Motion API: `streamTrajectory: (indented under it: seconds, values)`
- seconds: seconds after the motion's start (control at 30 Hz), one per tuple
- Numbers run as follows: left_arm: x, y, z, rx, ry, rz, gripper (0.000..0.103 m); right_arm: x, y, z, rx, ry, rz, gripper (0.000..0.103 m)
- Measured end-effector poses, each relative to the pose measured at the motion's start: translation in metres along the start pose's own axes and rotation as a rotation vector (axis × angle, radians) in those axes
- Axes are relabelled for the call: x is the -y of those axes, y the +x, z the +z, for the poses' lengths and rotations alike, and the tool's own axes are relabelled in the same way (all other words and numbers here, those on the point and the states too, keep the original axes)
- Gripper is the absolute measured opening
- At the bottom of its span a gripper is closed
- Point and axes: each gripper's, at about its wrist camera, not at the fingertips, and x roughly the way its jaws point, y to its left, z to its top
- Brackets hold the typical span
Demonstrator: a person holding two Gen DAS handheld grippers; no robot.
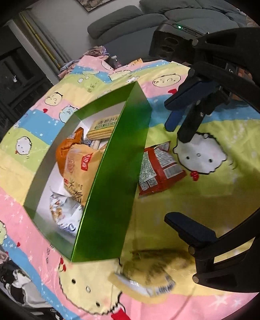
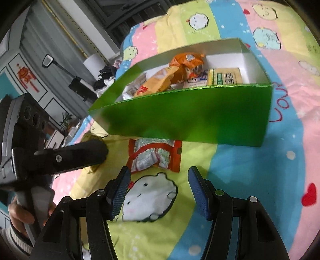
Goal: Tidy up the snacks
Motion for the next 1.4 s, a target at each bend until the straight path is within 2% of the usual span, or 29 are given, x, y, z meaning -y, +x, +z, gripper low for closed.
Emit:
streamTrajectory:
  seconds: [0.1,0.3,0.43,0.47,0.53,0.7,0.8,1.0,1.1,1.2,1.27,1.3,1.4]
  values:
    - [-0.004,0.011,0.002,-0.008,-0.014,0.021,0.099,0.004,0.009,0.005,0.002,0.011,0.018,0.062]
    - [-0.009,0.017,0.004,0.013,-0.017,0.020,0.083,0.007,0.023,0.013,0.002,0.032,0.070,0.062]
    - [-0.010,0.025,0.008,-0.004,-0.019,-0.009,0.061,0.003,0.029,0.016,-0.011,0.007,0.063,0.062]
    - [-0.009,0.027,0.008,-0.013,-0.018,-0.013,0.061,0.001,0.030,0.016,-0.015,-0.003,0.054,0.061]
    - [-0.008,0.027,0.007,-0.012,-0.005,-0.006,0.059,-0.004,0.030,0.016,-0.016,-0.029,0.003,0.048]
    - [-0.022,0.019,0.004,-0.007,-0.042,-0.028,0.046,-0.005,0.028,0.013,-0.031,-0.044,-0.016,0.044]
    - [-0.020,0.015,0.002,-0.003,-0.018,-0.002,0.045,-0.012,0.028,0.010,-0.047,-0.067,-0.020,0.042]
    - [-0.028,-0.003,-0.018,-0.023,-0.021,-0.023,0.045,-0.022,0.013,-0.016,-0.087,-0.069,0.040,0.036]
    - [-0.030,-0.007,-0.024,-0.031,0.002,-0.016,0.044,-0.029,0.009,-0.024,-0.090,-0.100,0.029,0.036]
    - [-0.032,-0.007,-0.022,-0.035,-0.018,-0.018,0.041,-0.017,0.012,-0.018,-0.098,-0.019,0.070,0.036]
    - [-0.031,-0.005,-0.021,-0.039,-0.023,-0.021,0.041,-0.015,0.016,-0.015,-0.111,-0.012,0.088,0.037]
    - [-0.032,-0.005,-0.021,-0.041,-0.026,-0.028,0.041,-0.015,0.018,-0.015,-0.112,-0.032,0.092,0.039]
    - [-0.033,-0.004,-0.020,-0.046,-0.044,-0.048,0.041,-0.014,0.022,-0.015,-0.111,-0.034,0.163,0.059]
